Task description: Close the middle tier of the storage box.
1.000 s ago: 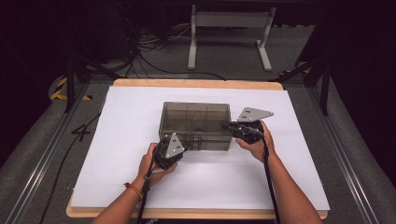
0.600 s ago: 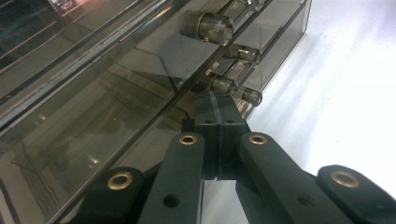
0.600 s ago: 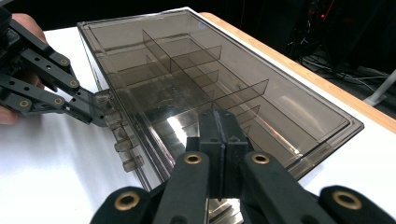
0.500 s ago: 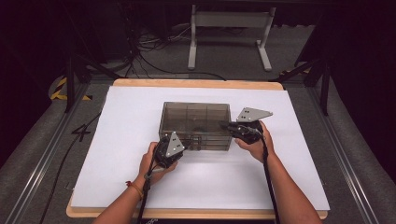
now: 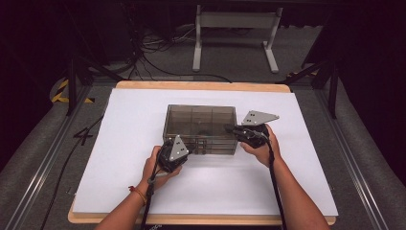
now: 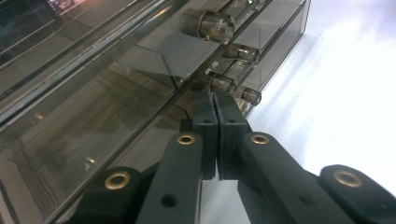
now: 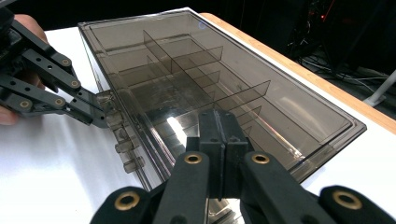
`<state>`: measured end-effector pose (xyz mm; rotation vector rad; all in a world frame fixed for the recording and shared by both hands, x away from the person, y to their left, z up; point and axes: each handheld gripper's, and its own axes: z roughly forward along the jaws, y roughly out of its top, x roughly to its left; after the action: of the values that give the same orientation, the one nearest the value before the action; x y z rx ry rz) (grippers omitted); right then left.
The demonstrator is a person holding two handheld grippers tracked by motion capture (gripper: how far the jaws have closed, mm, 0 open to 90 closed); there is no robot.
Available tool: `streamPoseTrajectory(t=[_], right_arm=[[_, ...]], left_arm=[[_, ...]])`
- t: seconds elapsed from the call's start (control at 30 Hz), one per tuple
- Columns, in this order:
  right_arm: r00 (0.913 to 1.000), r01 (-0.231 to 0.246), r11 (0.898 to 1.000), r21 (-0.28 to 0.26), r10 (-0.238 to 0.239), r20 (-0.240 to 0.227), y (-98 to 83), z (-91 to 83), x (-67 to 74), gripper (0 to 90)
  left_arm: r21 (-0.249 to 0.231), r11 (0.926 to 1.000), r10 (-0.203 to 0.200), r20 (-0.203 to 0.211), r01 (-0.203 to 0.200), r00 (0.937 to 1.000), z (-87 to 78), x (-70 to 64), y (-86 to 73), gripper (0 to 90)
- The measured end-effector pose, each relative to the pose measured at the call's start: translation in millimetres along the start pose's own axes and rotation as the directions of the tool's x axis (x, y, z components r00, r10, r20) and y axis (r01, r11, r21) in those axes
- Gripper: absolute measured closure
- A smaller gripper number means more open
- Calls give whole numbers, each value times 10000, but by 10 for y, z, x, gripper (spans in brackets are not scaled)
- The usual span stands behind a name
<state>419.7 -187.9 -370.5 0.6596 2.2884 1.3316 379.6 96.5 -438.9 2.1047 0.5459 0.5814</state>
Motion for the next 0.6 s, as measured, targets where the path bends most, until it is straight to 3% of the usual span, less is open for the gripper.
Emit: streamPoseTrajectory(t=[0.6], right_arm=[[9996,51,10000,61,-52,264,8,-25,27,882]], left_arm=[[6,9996,271,384,-271,9989,-122,-37,6,843]])
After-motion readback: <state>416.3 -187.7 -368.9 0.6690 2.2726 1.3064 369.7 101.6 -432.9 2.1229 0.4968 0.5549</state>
